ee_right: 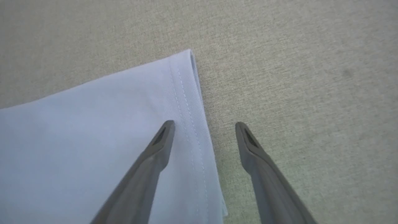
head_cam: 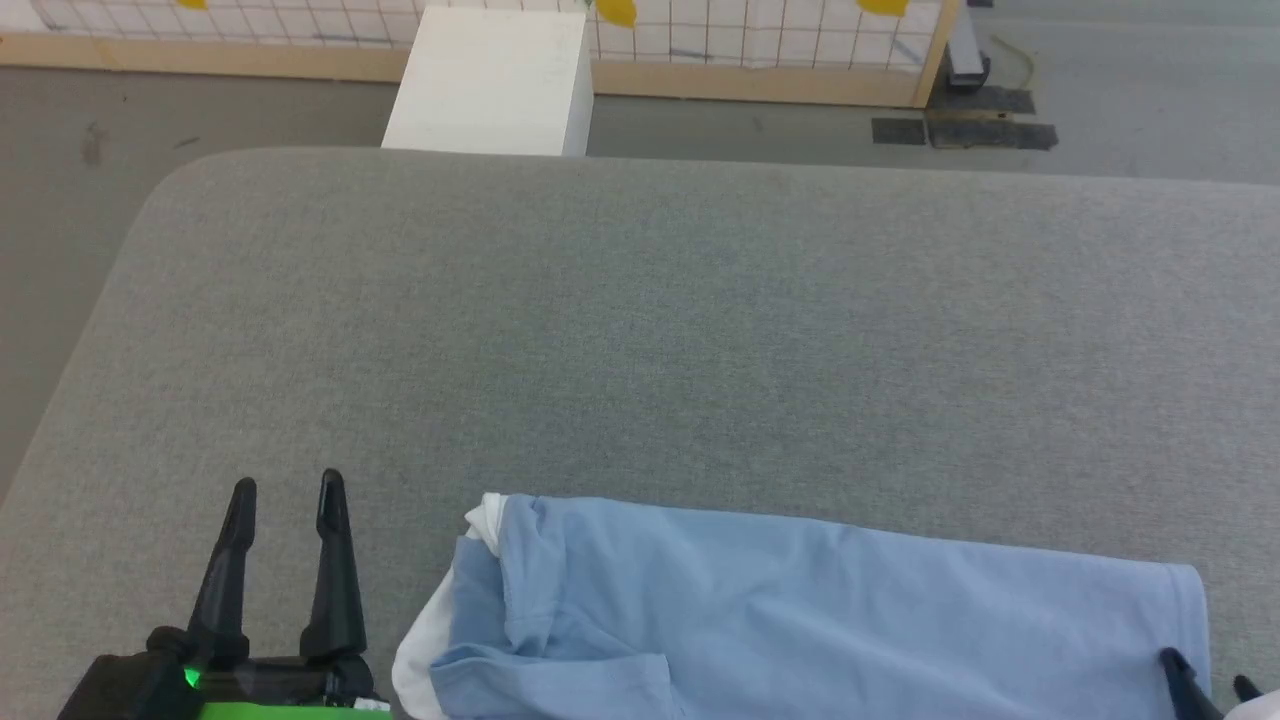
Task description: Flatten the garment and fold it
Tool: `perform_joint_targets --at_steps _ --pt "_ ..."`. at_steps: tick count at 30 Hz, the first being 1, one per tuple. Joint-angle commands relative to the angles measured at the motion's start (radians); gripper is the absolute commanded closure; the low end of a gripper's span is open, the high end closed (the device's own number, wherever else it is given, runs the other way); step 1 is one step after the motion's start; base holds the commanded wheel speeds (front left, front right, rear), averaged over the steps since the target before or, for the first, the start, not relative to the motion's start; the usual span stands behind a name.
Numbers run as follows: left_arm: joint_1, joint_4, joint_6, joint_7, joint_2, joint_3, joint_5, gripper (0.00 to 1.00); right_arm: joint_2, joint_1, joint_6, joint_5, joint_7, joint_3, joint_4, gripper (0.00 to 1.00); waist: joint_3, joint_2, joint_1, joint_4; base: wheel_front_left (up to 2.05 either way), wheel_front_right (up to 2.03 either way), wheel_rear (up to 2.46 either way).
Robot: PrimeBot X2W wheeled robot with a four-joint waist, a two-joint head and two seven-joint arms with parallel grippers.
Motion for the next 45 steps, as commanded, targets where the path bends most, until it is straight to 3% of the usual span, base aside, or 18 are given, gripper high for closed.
perform_joint_targets --at_steps 1,7,8,10,11,19,20,24,29,36,45 --pt "-0.008 0.005 -0.016 -0.004 -0.01 0.006 0.02 0.0 0.0 -0.022 -0.001 0.007 0.004 0.0 0.02 0.0 0.014 -0.0001 0.0 0.012 0.0 0.0 0.0" --pt "-0.02 0.027 -0.058 -0.004 -0.031 0.024 0.042 0.0 0.0 -0.064 -0.001 0.015 0.021 0.017 0.114 0.0 0.036 -0.0001 0.0 0.021 0.0 0.0 0.0" --pt "-0.022 0.031 -0.063 -0.004 -0.034 0.025 0.045 0.0 0.0 -0.071 -0.001 0.017 0.031 0.018 0.133 0.24 0.038 -0.0001 0.0 0.022 0.0 0.0 0.0" --pt "-0.026 0.036 -0.071 -0.004 -0.038 0.027 0.049 0.0 0.0 -0.084 -0.001 0.029 0.047 0.011 0.158 0.84 0.039 -0.0001 0.0 0.024 0.0 0.0 0.0" --pt "-0.027 0.039 -0.074 -0.004 -0.038 0.028 0.051 0.0 0.0 -0.089 -0.001 0.032 0.051 0.006 0.166 1.0 0.039 -0.0001 0.0 0.024 0.0 0.0 0.0" --pt "-0.034 0.054 -0.092 -0.004 -0.048 0.032 0.059 0.0 -0.002 -0.134 -0.001 -0.009 0.061 -0.041 0.119 1.0 0.023 -0.0001 0.0 0.001 0.0 0.0 0.0" --pt "-0.035 0.061 -0.098 -0.004 -0.054 0.026 0.062 0.0 -0.041 -0.168 -0.001 -0.051 0.074 -0.095 0.069 1.0 0.017 -0.0001 0.0 -0.016 0.0 0.0 0.0" --pt "-0.037 0.07 -0.105 -0.005 -0.06 0.022 0.077 0.0 -0.159 -0.204 -0.001 -0.106 0.095 -0.224 0.076 1.0 0.017 -0.0001 0.0 -0.026 0.0 0.0 0.0" --pt "-0.036 0.078 -0.109 -0.005 -0.064 0.025 0.083 0.0 -0.196 -0.223 -0.001 -0.119 0.091 -0.265 0.099 1.0 0.01 -0.0001 0.0 -0.026 0.0 0.0 0.0" --pt "-0.033 0.086 -0.113 -0.005 -0.073 0.027 0.084 0.0 -0.127 -0.208 -0.001 -0.05 0.131 -0.123 0.032 1.0 -0.002 -0.0001 0.0 -0.027 0.0 0.0 0.0" --pt "-0.033 0.1 -0.12 -0.005 -0.086 0.022 0.083 0.0 -0.036 -0.094 -0.001 0.13 0.322 0.209 -0.183 1.0 -0.019 -0.0001 0.0 -0.008 0.0 0.0 0.0"
